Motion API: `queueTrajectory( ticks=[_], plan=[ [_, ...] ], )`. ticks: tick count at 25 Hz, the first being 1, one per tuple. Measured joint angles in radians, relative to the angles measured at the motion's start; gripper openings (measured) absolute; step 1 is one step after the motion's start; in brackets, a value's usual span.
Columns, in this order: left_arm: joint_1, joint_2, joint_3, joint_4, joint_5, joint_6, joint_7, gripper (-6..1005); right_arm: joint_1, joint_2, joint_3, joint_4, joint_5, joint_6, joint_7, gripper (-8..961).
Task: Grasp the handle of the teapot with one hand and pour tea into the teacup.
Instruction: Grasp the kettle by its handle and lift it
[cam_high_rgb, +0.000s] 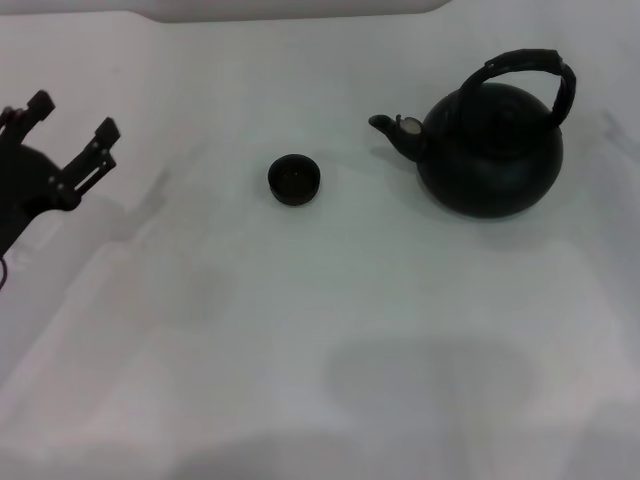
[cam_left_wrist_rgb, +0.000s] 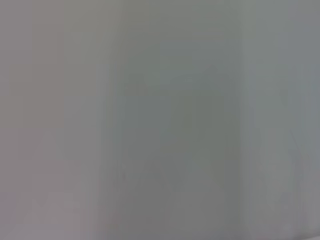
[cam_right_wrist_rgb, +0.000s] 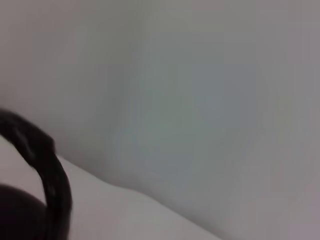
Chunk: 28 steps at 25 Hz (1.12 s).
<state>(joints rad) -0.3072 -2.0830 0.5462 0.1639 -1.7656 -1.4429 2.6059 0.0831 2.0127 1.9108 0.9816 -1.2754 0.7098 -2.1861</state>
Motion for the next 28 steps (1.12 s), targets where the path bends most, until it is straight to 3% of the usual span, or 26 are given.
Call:
queueTrajectory(
  ticks=[2, 8, 18, 28],
  plan=[
    [0.022, 0.001, -0.001, 0.000, -0.002, -0.015, 0.001, 850, -0.047, -0.008, -0.037, 0.100, -0.059, 0.000, 0.118, 868],
    [0.048, 0.003, -0.002, -0.001, -0.007, -0.030, 0.001, 849, -0.148, -0.003, -0.089, 0.277, -0.222, 0.008, 0.308, 866],
    [0.045, 0.003, -0.002, -0.001, -0.015, -0.047, 0.002, 847, -0.169, -0.001, -0.181, 0.288, -0.219, 0.036, 0.357, 854],
    [0.039, -0.002, -0.002, -0.013, -0.015, -0.050, 0.001, 846, -0.123, 0.000, -0.191, 0.248, -0.213, 0.065, 0.355, 817]
  ],
)
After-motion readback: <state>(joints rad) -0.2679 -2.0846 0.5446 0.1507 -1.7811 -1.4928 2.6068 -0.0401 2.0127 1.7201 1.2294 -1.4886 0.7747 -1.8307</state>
